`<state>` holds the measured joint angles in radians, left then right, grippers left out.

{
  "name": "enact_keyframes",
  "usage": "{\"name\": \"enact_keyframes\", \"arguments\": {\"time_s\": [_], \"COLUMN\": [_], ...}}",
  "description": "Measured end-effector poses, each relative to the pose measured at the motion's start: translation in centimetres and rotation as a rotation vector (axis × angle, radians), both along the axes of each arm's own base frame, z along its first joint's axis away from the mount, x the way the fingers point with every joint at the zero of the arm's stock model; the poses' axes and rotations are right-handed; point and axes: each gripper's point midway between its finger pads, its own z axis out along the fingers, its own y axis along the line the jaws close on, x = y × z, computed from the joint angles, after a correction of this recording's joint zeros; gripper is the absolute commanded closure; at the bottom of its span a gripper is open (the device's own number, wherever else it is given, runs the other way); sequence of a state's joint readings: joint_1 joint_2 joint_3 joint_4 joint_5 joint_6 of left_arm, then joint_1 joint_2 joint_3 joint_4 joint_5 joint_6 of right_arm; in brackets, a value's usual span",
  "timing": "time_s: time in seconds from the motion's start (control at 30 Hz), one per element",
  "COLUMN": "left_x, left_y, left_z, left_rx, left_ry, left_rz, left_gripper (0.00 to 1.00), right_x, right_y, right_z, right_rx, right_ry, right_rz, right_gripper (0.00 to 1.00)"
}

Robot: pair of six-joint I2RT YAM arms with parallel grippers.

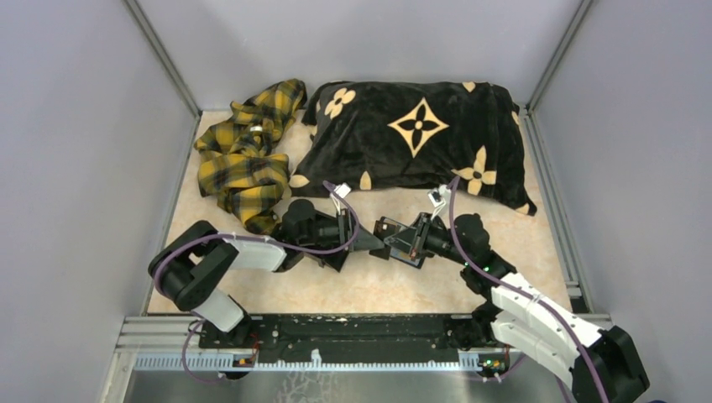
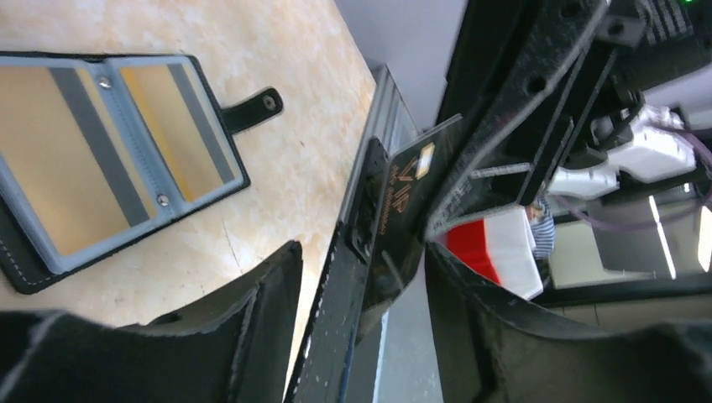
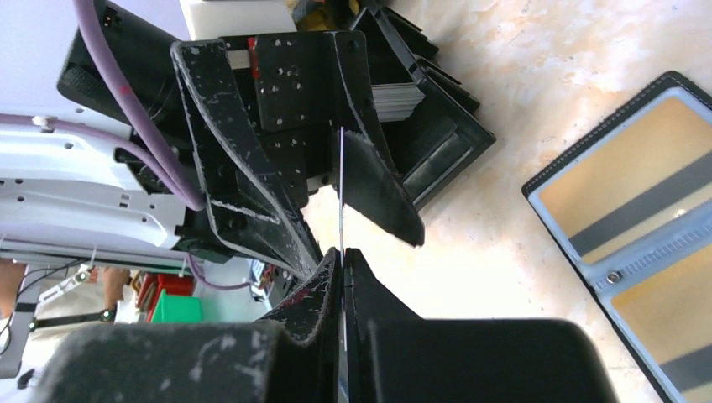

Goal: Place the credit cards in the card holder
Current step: Pick up the credit card from the storage box, then turn over the card slot in the card holder.

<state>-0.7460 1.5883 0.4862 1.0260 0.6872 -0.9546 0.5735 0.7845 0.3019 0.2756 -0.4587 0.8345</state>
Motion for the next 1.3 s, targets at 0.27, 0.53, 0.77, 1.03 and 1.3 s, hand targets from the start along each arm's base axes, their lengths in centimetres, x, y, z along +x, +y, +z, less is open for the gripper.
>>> {"name": "enact_keyframes", "arguments": {"time_s": [0.27,0.53,0.77,1.03,1.3], "left_x": [4.0,7.2,7.6,7.4,7.2], "left_y": [-0.1,0.0,0.2,1.0,0.8], "left_z": [-0.9,-3.6,-7.5,-10.5,-11.1], "left_rx": [0.157,0.405,0.601,0.717,0.732], "left_ry": [-0.005,-0.005,0.002,0.012,0.007], "left_rz": [0.185,0.355,0.401,0.405,0.396], "left_gripper": [0.37,0.45,0.49,0.51,0.52], "right_x": [1.2,1.9,1.3,1.2,1.8], "right_y": [-3.2,-8.3,-11.3,-12.5,-13.2], "right_z": [-0.3,-4.9,-8.4,-9.7,-10.1], "right_rx": [-0.144,-0.419,-0.591,-0.658,-0.651], "right_ry": [0.051,0.204,0.299,0.339,0.371], "right_rz": [-0.193,-0.427,-0.520,-0.566,-0.601], "right_gripper": [1.00,1.00,1.00,1.00,1.00]}}
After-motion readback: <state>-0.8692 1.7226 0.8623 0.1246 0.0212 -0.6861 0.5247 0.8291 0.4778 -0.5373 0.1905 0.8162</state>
